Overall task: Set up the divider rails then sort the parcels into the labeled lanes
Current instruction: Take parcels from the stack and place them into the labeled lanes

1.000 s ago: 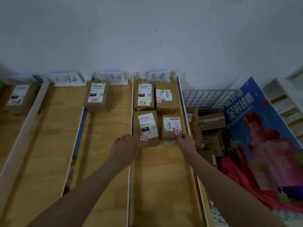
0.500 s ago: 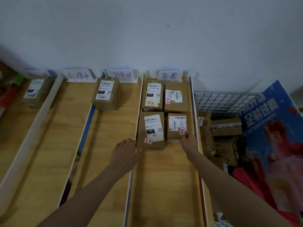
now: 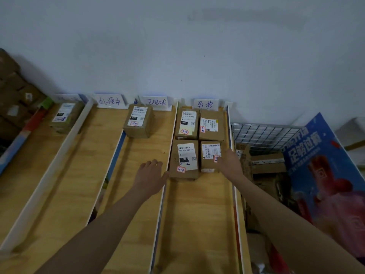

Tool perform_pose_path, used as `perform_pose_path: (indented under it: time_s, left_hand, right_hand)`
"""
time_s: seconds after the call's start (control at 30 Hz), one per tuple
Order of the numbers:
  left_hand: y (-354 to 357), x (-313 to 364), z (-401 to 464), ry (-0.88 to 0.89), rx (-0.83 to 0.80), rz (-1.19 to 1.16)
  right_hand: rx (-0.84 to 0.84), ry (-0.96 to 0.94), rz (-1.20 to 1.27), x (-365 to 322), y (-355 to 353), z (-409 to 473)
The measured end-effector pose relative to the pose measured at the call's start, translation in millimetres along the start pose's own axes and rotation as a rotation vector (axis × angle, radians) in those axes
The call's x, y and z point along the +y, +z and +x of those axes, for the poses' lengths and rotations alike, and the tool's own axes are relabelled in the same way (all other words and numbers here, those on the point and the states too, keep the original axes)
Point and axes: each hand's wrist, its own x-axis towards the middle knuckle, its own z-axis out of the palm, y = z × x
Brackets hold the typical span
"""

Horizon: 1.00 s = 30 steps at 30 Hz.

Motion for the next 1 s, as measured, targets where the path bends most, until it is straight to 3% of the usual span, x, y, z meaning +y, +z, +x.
perform_pose_path:
  time_s: [0.17,0.43,0.73,1.0]
  left_hand:
    - [-31,-21,-33,-0.026,0.059,-0.022]
    - [-81,-113,-99,-0.066,0.201,-0.02]
    - [-108,-253,-209,-0.245,0.298,-0.053]
    - [-91,-380,-313,-0.397,0.221,-0.029]
  right_hand:
    - [-0.01,-0.194,-0.162,-77,-40,-57]
    - [-0.052,-0.485,-0.383,-186,-15,-125]
    - [-0.108,-0.727,-0.424,-318,79,-223]
    - [-0.12,-0.852,-0.421,-399,175,-320]
